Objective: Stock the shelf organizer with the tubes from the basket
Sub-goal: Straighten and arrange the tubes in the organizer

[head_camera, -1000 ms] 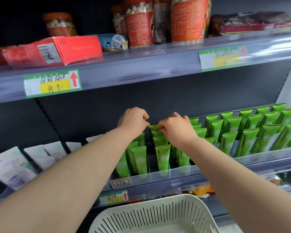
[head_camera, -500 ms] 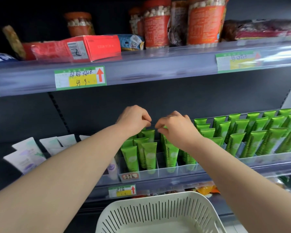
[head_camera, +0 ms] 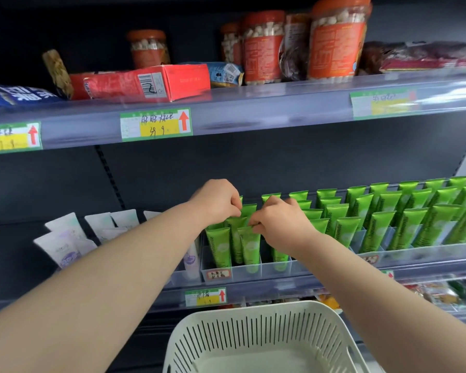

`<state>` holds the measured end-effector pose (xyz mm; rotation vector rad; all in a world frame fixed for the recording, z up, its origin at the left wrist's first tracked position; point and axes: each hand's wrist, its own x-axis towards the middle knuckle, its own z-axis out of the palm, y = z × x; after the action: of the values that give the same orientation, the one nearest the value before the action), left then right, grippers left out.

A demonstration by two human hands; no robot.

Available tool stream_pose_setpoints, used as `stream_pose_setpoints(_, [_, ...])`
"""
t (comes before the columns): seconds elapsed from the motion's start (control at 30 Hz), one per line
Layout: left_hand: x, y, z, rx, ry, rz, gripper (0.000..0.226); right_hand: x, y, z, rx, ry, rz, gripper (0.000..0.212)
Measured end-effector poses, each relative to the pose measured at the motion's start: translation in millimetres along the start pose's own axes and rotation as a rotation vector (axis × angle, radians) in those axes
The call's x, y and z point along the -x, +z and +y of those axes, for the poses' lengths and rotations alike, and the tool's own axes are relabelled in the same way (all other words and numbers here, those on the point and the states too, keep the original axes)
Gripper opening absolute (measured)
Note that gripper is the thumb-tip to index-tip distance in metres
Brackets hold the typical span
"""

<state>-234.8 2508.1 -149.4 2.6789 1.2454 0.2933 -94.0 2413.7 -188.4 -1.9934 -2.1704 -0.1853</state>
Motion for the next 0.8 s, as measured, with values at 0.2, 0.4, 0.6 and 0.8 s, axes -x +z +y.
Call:
stream_pose_setpoints(0.2, [0.9,6.6,4.1,-0.05,-0.042,-0.037,0.012,4.0,1.1,3.3,-0.021,0.02,-0.028,0.026])
stream_pose_setpoints(0.4, [-5.8,17.3,7.4,-0.119,-0.061,0.012,0.014,11.0,-6.4,11.5,-0.024,0.046,0.036,0.036])
stream_pose_setpoints(0.6, [-10.7,20.1,21.4,-0.136,-0.025,0.061,0.012,16.9,-11.6,16.2,-0.031,0.067,0.063,0.037])
stream_pose_setpoints(0.8, [-14.0,16.1,19.9,0.014,-0.092,0.032,0.011,16.1,-13.2,16.8,-0.06,0.063,0.082,0.034])
